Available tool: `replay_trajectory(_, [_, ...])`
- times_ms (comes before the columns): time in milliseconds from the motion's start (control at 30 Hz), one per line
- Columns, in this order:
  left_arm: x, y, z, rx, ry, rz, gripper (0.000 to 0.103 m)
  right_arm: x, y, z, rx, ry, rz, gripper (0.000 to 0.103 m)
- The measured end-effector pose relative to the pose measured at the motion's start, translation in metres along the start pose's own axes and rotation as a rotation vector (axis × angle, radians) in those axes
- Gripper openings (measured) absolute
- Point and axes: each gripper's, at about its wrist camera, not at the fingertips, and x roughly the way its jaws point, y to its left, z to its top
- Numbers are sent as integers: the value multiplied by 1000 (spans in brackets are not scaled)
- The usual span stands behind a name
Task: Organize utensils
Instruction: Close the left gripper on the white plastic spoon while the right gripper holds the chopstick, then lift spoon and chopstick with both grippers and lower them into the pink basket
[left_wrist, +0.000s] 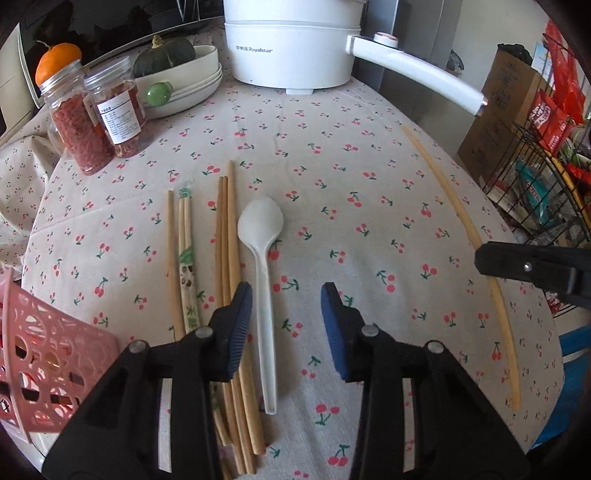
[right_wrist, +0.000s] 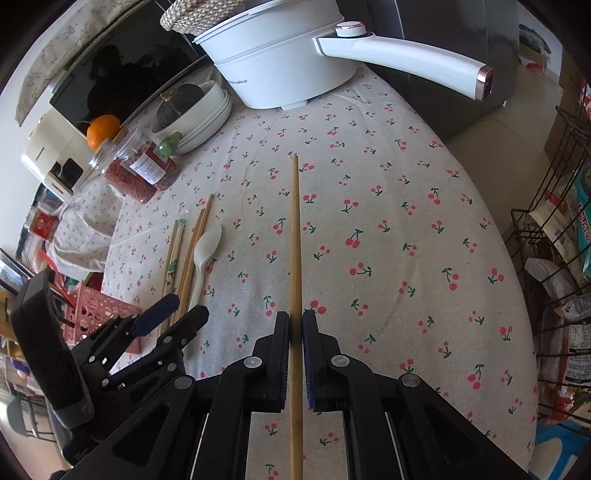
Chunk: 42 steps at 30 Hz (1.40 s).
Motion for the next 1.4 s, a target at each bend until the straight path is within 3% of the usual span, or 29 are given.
replay_trajectory(267, [22, 13, 21, -50, 38, -14, 37, 3, 4, 4, -2, 4, 16, 7])
replay_trajectory(533, [41, 12, 35, -94, 123, -10, 22, 4, 3, 6, 3, 4, 13, 7])
replay_trajectory(600, [42, 12, 36, -103, 133, 8, 10, 3, 3, 5, 5, 2, 11, 7])
replay_trajectory(733, [35, 10, 31, -97, 127, -24, 10, -3, 0, 2, 11, -9, 12, 7])
replay_trajectory(1000, [-38, -21, -1, 17, -18, -90, 10, -25, -6, -4, 54, -59, 27, 7])
replay_trajectory(1233, [-141, -31, -21, 44, -291, -195, 10, -57, 5, -13, 67, -136, 76, 7])
replay_trajectory(1400, [-200, -11, -35, 35, -462, -245, 10, -75, 15, -17, 71, -193, 105, 7])
